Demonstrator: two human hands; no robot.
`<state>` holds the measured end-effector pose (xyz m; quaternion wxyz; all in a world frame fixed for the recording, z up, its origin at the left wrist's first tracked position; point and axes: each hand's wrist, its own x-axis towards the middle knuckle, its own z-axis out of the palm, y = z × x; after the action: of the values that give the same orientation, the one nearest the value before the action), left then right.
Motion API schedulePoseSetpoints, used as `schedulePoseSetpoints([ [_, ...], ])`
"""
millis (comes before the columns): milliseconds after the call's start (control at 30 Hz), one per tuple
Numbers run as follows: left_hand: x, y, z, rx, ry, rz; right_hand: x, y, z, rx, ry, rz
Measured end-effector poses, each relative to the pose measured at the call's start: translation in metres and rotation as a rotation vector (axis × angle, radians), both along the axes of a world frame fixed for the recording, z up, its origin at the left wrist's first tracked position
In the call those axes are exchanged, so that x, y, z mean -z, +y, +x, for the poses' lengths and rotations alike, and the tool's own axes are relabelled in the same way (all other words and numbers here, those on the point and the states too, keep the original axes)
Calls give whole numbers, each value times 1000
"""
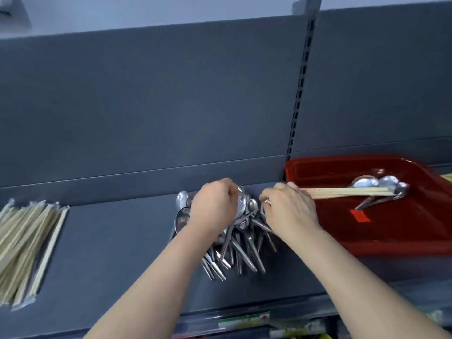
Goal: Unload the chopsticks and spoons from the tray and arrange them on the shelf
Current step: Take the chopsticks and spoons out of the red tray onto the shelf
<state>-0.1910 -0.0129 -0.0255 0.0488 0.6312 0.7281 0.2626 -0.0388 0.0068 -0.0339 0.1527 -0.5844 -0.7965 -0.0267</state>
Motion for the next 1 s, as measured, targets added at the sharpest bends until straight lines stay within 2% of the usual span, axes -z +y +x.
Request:
schedulePoseSetpoints([
  [200, -8, 30, 75, 178, -20, 20, -10, 7, 80, 155, 38, 30],
  [367, -1, 57, 150, 318, 86, -40, -8, 17, 164, 276, 47, -35],
  [533, 10, 93, 208, 347, 230, -209, -6, 39, 236, 326, 43, -119],
  [667, 29, 120, 233, 259, 309, -269, -1, 53, 273, 300, 94, -178],
  [867, 39, 132, 226, 173, 440, -378, 8, 62, 286, 110, 329, -371],
  [1000, 31, 129, 225, 158, 367, -366, 4, 69, 290, 68, 248, -365],
])
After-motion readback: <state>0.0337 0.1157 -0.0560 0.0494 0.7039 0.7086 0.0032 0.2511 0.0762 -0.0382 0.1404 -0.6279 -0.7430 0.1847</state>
